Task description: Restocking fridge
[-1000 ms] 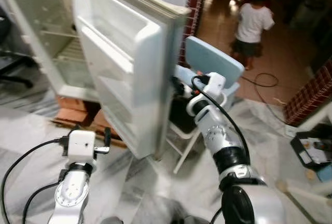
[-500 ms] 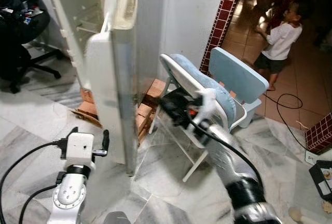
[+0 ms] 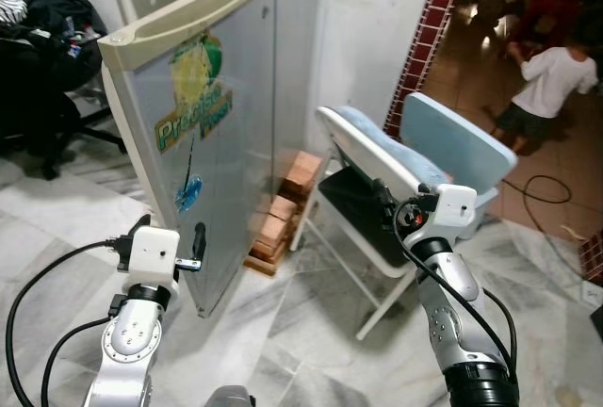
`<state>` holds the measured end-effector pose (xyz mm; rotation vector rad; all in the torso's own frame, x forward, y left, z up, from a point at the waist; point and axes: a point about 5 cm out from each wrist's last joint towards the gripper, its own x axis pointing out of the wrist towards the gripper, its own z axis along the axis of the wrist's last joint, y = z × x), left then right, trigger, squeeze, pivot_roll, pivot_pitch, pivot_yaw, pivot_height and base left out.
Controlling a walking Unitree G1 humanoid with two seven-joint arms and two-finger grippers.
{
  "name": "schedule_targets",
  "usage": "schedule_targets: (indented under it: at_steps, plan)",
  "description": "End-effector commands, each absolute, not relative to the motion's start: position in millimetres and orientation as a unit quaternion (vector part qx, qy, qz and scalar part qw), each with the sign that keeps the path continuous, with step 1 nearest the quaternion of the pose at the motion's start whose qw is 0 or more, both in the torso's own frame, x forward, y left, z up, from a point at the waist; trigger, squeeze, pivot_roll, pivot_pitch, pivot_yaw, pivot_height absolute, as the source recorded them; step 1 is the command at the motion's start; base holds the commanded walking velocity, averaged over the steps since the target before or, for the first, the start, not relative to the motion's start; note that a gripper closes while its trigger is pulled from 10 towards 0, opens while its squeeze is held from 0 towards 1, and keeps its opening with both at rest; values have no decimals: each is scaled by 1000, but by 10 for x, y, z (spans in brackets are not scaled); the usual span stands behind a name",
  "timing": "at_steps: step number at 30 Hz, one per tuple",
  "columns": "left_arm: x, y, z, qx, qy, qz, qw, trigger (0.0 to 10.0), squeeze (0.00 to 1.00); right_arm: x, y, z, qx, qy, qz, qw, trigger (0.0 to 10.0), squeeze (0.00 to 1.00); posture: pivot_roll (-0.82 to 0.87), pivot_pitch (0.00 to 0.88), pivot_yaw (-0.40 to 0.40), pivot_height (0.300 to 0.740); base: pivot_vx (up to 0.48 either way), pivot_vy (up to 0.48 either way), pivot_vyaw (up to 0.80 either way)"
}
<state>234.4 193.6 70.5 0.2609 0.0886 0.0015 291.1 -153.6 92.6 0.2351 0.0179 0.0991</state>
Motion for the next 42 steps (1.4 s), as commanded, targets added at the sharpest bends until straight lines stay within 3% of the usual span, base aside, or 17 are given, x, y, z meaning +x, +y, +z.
schedule_targets:
  at_steps: [1,23,35,42]
  plan:
    - [2353,1935,705,124,44,9,991,10000,0,2920,-1629,991,105,-2,26,994,10000,0,83,0,-54,740,0,480,0]
    - [2487,1833,694,119,33,-23,992,10000,0,2937,-1873,998,68,-7,-47,997,10000,0,20,0,-21,740,0,480,0]
    - [2496,1802,662,105,35,-16,994,10000,0,2899,-1938,905,54,13,-56,997,10000,0,29,0,-43,740,0,480,0]
    - [2508,1818,652,101,33,-17,994,10000,0,2937,-1879,957,53,6,-48,997,10000,0,22,0,-39,740,0,480,-596]
